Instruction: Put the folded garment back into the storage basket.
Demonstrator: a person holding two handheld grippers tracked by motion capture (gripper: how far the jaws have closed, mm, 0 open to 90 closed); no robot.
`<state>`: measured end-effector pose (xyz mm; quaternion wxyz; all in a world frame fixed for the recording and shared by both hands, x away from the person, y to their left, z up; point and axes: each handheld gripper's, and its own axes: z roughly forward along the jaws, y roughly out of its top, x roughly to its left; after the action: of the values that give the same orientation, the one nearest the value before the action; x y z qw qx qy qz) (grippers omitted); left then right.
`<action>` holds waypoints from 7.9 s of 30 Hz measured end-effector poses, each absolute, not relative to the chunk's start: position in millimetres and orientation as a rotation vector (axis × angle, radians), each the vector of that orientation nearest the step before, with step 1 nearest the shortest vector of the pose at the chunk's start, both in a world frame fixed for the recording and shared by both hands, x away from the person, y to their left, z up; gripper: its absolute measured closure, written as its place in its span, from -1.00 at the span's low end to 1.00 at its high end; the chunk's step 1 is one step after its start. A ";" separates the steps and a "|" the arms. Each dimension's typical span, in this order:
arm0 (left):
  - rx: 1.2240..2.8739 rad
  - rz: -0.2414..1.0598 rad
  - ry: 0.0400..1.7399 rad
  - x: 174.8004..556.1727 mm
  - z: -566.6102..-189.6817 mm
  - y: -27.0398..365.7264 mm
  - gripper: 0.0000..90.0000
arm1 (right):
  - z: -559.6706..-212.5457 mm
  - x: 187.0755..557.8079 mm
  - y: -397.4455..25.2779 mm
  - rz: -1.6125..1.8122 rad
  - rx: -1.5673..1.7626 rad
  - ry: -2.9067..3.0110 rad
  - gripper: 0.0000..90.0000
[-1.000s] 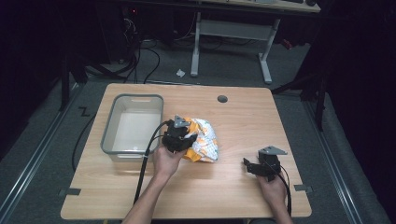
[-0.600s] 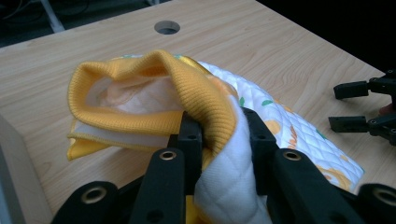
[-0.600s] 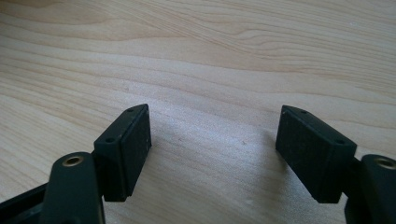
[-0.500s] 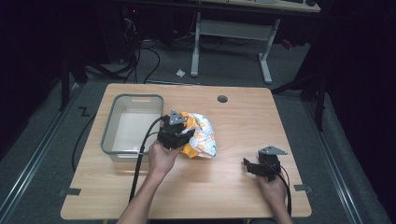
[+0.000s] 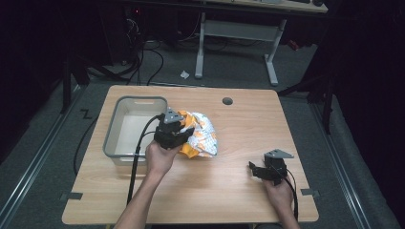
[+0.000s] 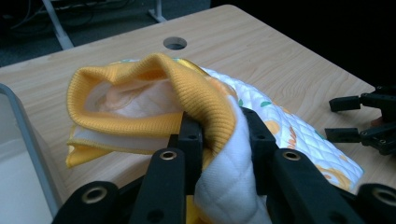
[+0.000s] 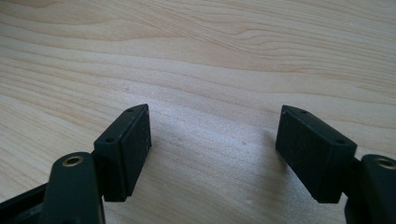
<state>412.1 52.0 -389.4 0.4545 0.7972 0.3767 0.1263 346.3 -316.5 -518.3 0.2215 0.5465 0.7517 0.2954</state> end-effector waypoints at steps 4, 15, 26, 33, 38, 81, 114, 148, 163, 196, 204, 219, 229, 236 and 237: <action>1.957 0.322 0.937 412.2 -385.2 58.8 0.64 | -518.3 346.3 -316.5 0.817 1.510 2.078 -0.40; 1.951 0.349 0.931 412.6 -377.9 73.2 0.64 | -518.3 346.2 -316.5 0.818 1.508 2.079 -0.41; 1.920 0.379 0.929 409.3 -367.6 87.4 0.64 | -518.4 346.3 -316.5 0.818 1.508 2.079 -0.41; 1.895 0.388 0.935 409.0 -360.7 96.8 0.65 | -518.3 346.2 -316.4 0.819 1.509 2.079 -0.41; 1.881 0.402 0.938 407.8 -356.3 104.1 0.64 | -518.4 346.2 -316.4 0.819 1.508 2.079 -0.41; 1.830 0.469 1.080 419.6 -357.5 178.1 0.65 | -518.3 346.2 -316.3 0.820 1.511 2.077 -0.41; 1.936 0.389 1.208 447.5 -414.3 202.0 0.64 | -518.3 346.2 -316.2 0.820 1.511 2.077 -0.41; 2.187 0.412 1.514 473.7 -452.5 190.9 0.08 | -518.3 346.1 -316.2 0.819 1.510 2.078 -0.41; 2.064 0.480 1.464 460.5 -434.5 183.9 -0.20 | -518.4 346.0 -316.2 0.819 1.509 2.076 -0.41; 1.972 0.458 1.357 434.9 -409.7 162.3 -0.26 | -518.4 345.8 -316.4 0.819 1.506 2.078 -0.41; 1.964 0.439 1.329 431.1 -407.5 156.7 -0.28 | -518.4 345.7 -316.4 0.820 1.506 2.079 -0.41; 1.954 0.409 1.276 424.4 -402.8 146.9 -0.30 | -518.4 345.7 -316.4 0.819 1.506 2.079 -0.41; 1.957 0.398 1.240 419.7 -400.1 140.6 -0.31 | -518.4 345.7 -316.4 0.820 1.506 2.079 -0.41; 1.964 0.388 1.215 416.8 -399.2 133.8 -0.31 | -518.4 345.7 -316.4 0.820 1.506 2.079 -0.41; 1.966 0.386 1.209 415.9 -398.9 131.7 -0.31 | -518.4 345.8 -316.4 0.820 1.506 2.079 -0.41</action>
<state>415.9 131.7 -398.9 0.3901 0.7735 0.4759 0.1520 345.8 -316.4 -518.4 0.2218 0.5449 0.7523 0.2966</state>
